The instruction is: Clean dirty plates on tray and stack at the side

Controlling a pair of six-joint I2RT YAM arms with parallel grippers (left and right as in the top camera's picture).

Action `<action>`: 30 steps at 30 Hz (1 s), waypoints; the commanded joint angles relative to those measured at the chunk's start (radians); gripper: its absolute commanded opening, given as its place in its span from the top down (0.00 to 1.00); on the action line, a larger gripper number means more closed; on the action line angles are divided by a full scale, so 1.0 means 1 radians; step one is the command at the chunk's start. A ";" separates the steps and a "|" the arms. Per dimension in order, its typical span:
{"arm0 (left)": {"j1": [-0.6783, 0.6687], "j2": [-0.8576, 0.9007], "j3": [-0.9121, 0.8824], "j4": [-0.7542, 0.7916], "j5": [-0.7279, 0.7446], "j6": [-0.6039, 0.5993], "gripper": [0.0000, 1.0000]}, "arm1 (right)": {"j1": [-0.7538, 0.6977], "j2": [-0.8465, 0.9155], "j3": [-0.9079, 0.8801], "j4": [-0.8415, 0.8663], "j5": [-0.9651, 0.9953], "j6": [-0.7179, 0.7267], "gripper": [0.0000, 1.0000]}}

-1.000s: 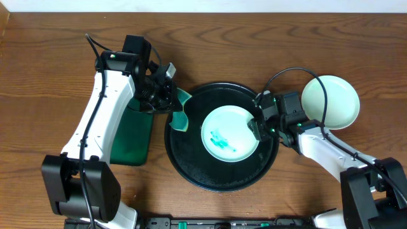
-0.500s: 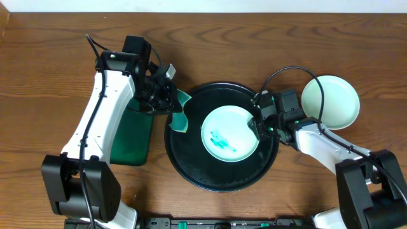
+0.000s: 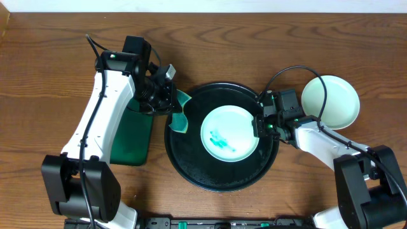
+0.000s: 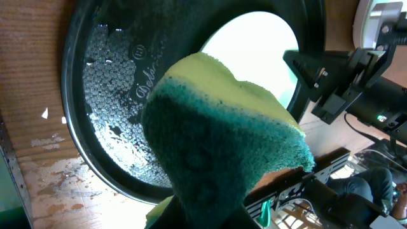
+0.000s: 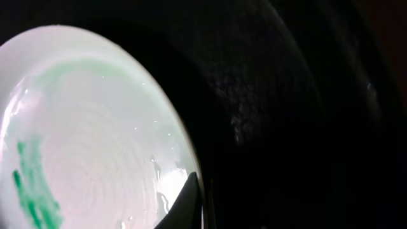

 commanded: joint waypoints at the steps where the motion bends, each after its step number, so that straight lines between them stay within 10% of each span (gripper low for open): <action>1: 0.002 0.010 -0.006 -0.004 0.006 -0.008 0.93 | 0.001 0.019 -0.002 -0.064 0.077 0.316 0.99; 11: 0.002 0.010 -0.006 0.010 0.006 -0.008 0.93 | 0.124 0.011 -0.002 -0.342 0.293 0.681 0.99; 20: -0.059 0.018 -0.048 0.085 -0.152 0.000 0.93 | 0.264 0.010 -0.002 -0.342 0.346 0.686 0.99; 30: -0.258 0.135 -0.182 0.341 -0.002 -0.105 0.93 | 0.263 0.010 -0.002 -0.341 0.347 0.664 0.99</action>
